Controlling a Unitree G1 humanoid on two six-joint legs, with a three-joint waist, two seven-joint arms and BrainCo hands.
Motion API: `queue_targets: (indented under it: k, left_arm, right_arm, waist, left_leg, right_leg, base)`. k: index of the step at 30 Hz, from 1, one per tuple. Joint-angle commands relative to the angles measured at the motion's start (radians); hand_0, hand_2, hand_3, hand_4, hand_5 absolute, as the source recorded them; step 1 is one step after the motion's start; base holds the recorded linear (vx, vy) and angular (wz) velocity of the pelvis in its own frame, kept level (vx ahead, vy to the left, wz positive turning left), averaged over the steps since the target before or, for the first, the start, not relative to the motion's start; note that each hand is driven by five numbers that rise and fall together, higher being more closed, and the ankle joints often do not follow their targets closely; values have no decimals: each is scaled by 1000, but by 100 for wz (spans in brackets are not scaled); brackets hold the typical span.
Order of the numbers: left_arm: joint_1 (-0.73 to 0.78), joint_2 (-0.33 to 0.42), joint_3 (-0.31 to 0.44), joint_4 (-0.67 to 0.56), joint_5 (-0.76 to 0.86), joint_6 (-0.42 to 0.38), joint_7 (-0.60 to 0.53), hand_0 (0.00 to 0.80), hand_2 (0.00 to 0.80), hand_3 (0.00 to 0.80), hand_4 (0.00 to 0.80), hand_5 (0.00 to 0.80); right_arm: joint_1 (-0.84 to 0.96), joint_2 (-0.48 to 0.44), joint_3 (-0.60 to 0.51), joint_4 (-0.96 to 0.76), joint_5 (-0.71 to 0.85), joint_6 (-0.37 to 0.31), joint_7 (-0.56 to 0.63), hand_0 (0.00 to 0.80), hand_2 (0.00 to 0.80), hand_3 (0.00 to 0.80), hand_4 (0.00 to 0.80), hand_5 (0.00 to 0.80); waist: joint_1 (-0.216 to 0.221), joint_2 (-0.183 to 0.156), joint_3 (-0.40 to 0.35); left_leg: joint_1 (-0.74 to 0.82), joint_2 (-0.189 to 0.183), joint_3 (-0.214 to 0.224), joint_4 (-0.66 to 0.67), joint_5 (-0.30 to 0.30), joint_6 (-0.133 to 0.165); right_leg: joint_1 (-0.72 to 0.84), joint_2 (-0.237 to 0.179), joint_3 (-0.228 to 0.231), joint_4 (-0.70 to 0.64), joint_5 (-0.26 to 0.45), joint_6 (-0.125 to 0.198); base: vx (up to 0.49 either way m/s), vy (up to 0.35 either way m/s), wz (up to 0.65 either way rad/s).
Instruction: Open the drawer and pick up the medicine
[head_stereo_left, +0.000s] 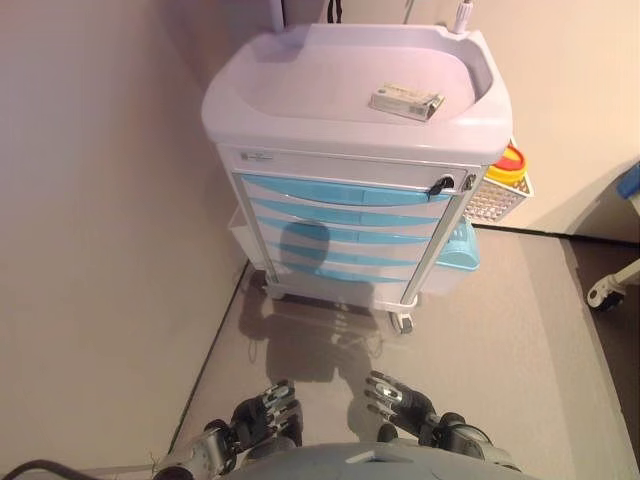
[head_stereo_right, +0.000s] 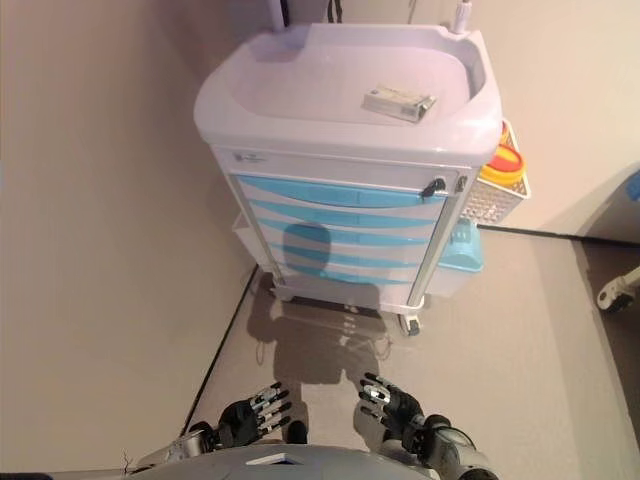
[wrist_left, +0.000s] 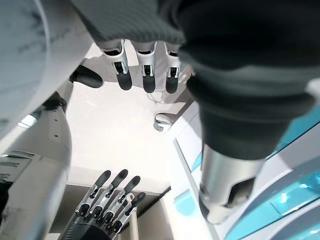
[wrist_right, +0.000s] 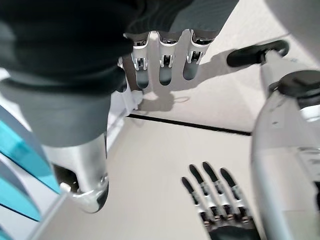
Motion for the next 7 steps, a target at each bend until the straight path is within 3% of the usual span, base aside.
queue_targets:
  k: [1,7]
  left_arm:
    - [-64,-22,10,46,-47,-54,-36,0,0,0,0,0]
    - [-63,-28,18,45,-74,-77,-42,0,0,0,0,0]
  right_arm:
    - [-24,37,-3,2,73,-47,57,0,0,0,0,0]
    - [-18,45,-13,29,80,-58,63,0,0,0,0,0]
  waist:
    - [9,-5,16]
    - [6,-4,10]
  left_leg:
    - [-35,-8,-23,9,-26,-5]
    - [-30,-14,-24,7,-29,1]
  right_leg:
    - [-4,-38,-51,145,-86,22]
    - [-1,-38,-49,147,-89,21]
  base:
    - [0,0,0]
    - [0,0,0]
